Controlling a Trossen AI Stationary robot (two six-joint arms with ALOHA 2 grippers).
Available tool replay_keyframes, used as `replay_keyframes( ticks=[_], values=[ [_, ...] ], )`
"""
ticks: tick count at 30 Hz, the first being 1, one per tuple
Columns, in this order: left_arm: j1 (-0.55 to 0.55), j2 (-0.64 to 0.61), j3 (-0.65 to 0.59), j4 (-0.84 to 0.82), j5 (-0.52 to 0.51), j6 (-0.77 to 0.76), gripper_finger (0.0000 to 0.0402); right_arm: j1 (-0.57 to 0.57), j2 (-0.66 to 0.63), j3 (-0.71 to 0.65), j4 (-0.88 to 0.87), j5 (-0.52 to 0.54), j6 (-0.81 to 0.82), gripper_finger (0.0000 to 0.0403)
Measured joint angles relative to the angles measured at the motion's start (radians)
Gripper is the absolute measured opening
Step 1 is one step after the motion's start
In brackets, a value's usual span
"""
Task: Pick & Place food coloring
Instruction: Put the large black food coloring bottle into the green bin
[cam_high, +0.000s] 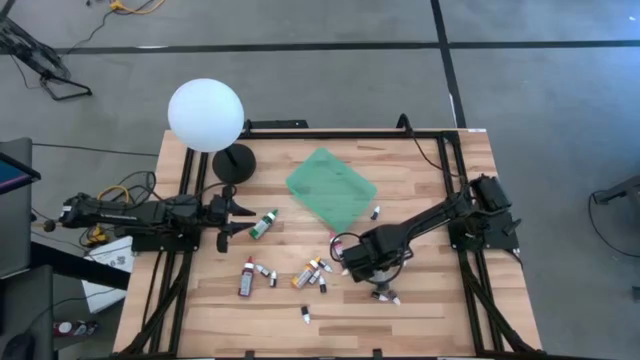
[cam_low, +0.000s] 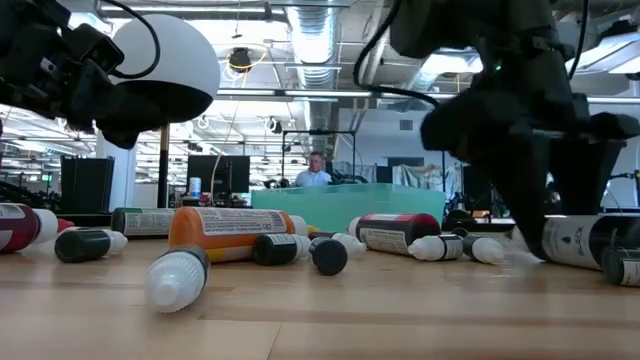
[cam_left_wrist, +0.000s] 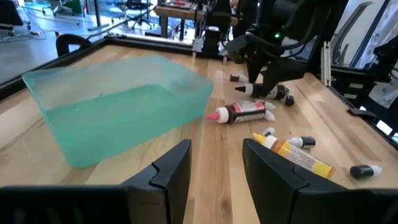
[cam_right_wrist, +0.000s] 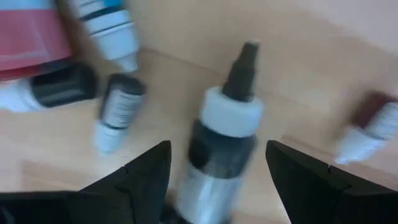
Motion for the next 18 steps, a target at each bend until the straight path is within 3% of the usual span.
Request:
replay_keyframes(
  ticks=[11,18],
  values=[
    [0.0,0.015,0.0,0.0,0.0,-0.01,0.0138,0.025,0.001,-0.002,0.017,-0.01,-0.136,0.0253],
    [0.0,0.015,0.0,0.0,0.0,-0.011,0.0138,0.032,0.001,-0.002,0.015,0.011,-0.29,0.0222]
  ],
)
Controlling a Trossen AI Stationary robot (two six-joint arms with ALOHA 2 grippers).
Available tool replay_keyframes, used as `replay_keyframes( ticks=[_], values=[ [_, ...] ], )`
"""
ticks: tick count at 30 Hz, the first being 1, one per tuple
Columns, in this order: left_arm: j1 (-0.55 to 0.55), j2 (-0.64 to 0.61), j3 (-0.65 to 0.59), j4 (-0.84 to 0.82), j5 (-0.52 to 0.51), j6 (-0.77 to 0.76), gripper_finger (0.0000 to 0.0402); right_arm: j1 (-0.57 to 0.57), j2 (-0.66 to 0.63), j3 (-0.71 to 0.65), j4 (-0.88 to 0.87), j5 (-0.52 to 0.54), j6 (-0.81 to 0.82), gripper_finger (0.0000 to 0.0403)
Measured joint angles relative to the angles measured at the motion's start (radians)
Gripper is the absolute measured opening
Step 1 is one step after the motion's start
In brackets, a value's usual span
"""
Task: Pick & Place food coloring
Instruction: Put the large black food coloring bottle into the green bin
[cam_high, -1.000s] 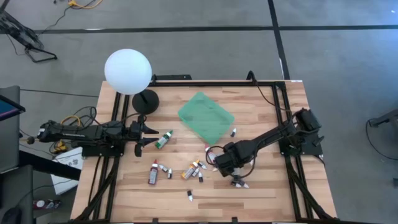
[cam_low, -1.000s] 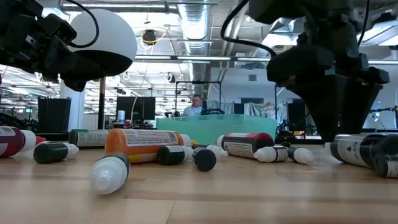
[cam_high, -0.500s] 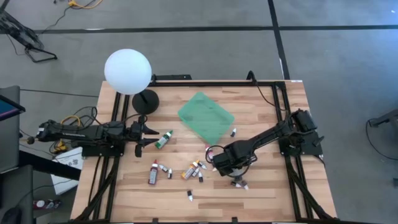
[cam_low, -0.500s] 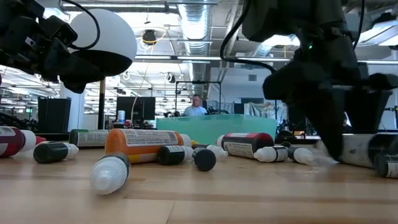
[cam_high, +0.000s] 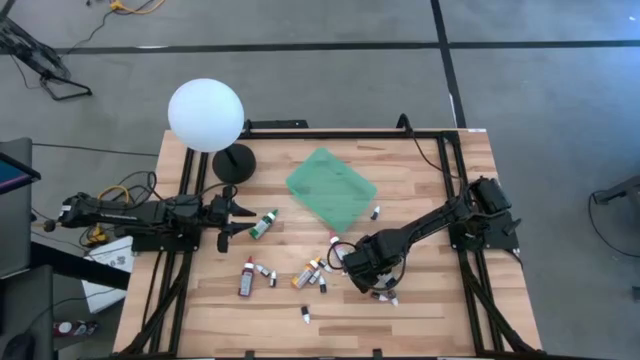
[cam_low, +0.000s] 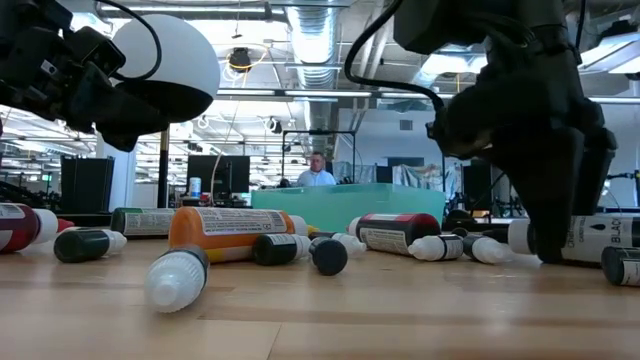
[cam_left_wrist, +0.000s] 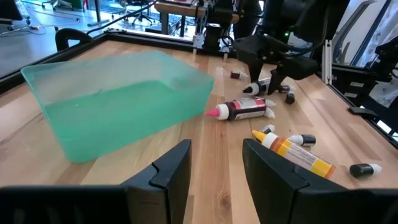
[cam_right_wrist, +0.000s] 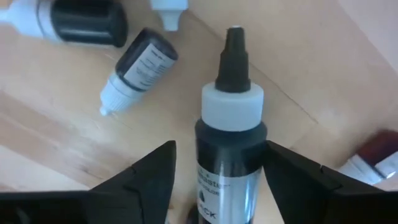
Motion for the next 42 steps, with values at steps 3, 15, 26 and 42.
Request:
replay_keyframes(
  ticks=[3,15,26,42],
  values=[
    [0.0,0.0,0.0,0.0,0.0,-0.005,0.0138,0.0,0.0,0.0,0.0,0.002,-0.059,0.0201],
    [0.0,0.0,0.0,0.0,-0.001,-0.009,0.0138,-0.001,0.0,0.0,-0.033,0.011,-0.296,0.0142],
    [0.0,0.0,0.0,0.0,-0.001,-0.009,0.0138,-0.013,0.0,0.0,-0.035,0.022,-0.521,0.0179],
    [0.0,0.0,0.0,0.0,-0.002,-0.008,0.0138,-0.049,0.0,0.0,-0.033,-0.035,-0.553,0.018]
  ],
)
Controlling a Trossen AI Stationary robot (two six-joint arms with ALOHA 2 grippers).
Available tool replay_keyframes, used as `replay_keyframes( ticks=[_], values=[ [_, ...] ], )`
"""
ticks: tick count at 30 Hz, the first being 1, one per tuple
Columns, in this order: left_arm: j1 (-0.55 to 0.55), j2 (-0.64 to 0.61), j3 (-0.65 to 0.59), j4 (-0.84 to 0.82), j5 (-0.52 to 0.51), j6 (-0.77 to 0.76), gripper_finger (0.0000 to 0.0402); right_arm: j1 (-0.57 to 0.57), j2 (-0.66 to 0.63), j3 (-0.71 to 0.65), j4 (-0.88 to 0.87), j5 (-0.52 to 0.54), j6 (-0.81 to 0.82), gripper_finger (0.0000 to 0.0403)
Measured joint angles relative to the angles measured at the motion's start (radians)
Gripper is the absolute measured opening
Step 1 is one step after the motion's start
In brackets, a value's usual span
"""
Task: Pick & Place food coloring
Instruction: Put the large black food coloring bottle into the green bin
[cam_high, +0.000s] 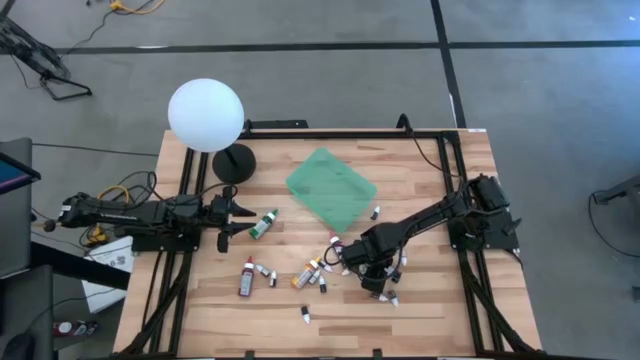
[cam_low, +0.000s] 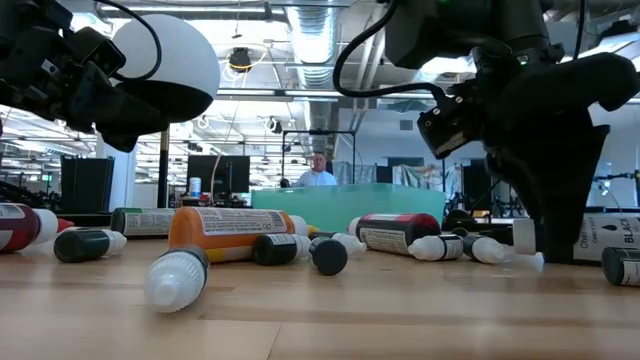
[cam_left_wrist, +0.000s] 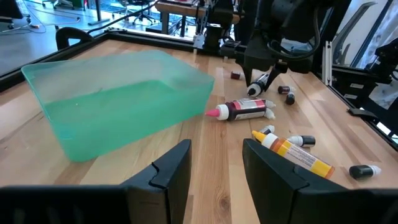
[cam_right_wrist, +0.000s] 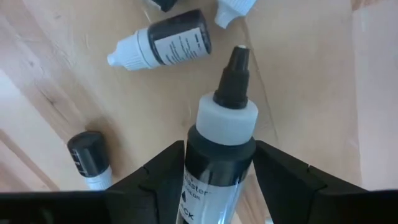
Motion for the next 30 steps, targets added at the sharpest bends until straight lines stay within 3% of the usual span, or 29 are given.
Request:
replay_keyframes(
  ticks=[30],
  values=[
    [0.0,0.0,0.0,0.0,0.0,-0.01,0.0138,0.002,0.0,0.0,0.06,-0.023,0.139,0.0183]
  ],
)
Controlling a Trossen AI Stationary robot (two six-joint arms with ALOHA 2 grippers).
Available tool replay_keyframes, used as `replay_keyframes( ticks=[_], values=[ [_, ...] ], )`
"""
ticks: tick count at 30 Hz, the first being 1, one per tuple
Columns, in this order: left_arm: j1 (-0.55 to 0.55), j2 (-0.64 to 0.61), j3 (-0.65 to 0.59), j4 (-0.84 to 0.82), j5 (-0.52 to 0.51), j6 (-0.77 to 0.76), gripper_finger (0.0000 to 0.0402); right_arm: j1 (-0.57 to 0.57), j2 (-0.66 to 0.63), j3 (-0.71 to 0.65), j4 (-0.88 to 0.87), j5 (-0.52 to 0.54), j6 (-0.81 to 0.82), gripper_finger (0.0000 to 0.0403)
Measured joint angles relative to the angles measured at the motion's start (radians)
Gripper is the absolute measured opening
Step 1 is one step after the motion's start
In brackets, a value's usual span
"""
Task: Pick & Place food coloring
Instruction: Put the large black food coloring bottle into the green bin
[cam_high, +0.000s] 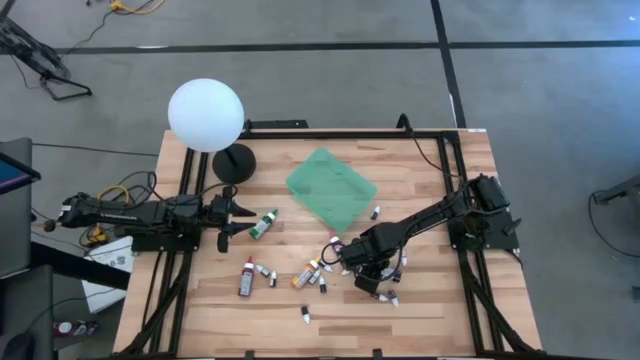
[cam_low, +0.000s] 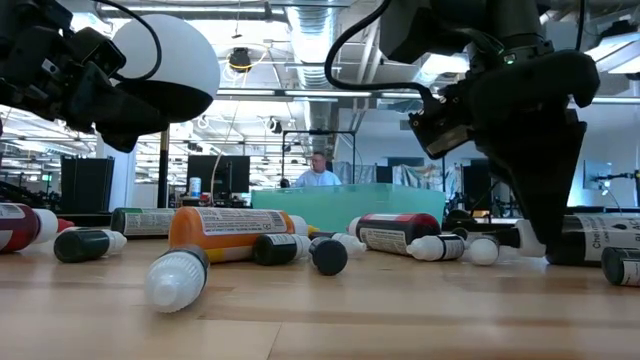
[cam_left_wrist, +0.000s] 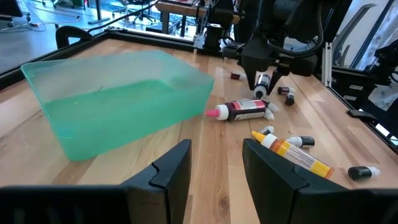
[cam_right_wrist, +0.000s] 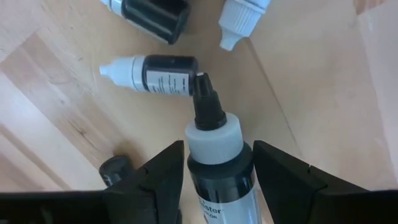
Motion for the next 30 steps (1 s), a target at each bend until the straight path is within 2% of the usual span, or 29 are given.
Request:
replay_keyframes(
  ticks=[14,30],
  values=[
    [0.0,0.0,0.0,0.0,0.0,0.0,0.0138,-0.002,0.0,0.0,0.001,-0.029,0.036,0.0214],
    [0.0,0.0,0.0,0.0,0.0,-0.001,0.0138,-0.002,0.0,0.0,0.004,0.036,-0.01,0.0202]
  ],
)
